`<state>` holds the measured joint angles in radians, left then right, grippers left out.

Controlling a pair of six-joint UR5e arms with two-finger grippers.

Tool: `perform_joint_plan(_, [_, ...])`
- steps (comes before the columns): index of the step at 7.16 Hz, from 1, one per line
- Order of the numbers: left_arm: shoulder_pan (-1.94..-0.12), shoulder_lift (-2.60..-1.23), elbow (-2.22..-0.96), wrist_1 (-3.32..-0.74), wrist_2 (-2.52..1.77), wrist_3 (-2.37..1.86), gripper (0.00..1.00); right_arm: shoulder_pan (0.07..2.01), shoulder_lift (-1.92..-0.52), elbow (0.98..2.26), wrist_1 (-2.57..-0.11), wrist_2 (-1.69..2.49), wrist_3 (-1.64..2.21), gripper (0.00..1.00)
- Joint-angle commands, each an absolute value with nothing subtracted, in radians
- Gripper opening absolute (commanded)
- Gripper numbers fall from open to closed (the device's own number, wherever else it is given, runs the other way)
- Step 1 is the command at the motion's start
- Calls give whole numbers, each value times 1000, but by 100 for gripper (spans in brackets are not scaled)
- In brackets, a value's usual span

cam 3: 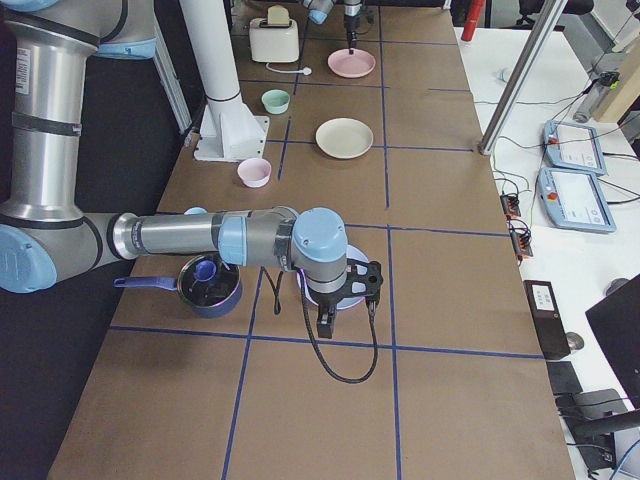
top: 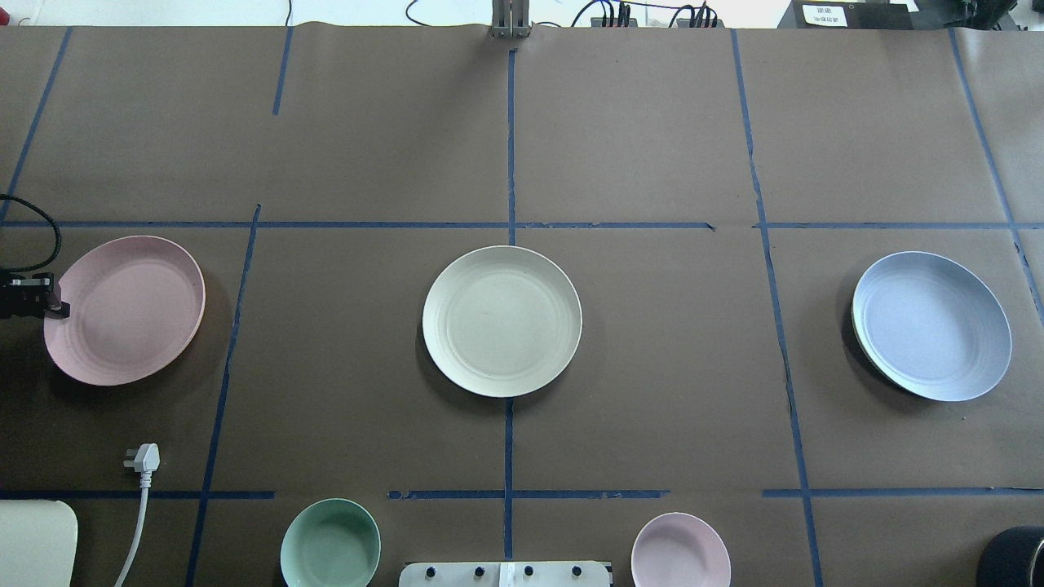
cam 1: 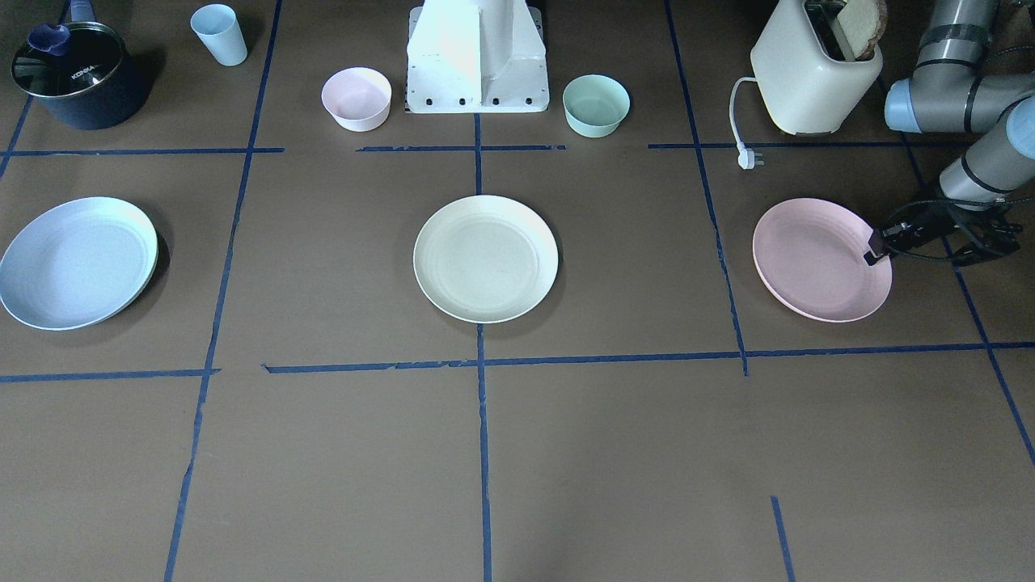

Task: Stack three plates with pink and blue
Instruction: 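Grasp the pink plate rim with the left gripper and lift it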

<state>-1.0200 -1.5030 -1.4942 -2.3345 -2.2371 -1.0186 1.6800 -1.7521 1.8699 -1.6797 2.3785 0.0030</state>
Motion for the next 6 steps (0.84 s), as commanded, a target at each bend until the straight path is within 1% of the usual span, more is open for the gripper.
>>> perform_joint_plan(1, [-1040,-1503,-1531,-2303,-2351,-1023,0,1680,-1752,1871,-1683,2385,5,100])
perform_joint_plan(3, [-1243,-1520,-1539,-2264,-2591,-1023,0,1680,-1750,1878,-1678,2419,5,100])
perform_joint_plan(4, [-1288,-1557,-1552,-2228,-2638,-1034,0,1677,-1749,1872,-1678,2431,6,100])
perform_joint_plan(5, [-1293,-1636,-1584,-2139,-2619,-1060,0,1675,-1750,1870,-1678,2434,5,100])
perform_joint_plan(6, [-1273,-1716,-1594,-2116,-2550,-1168,0,1674,-1750,1891,-1678,2437,8,100])
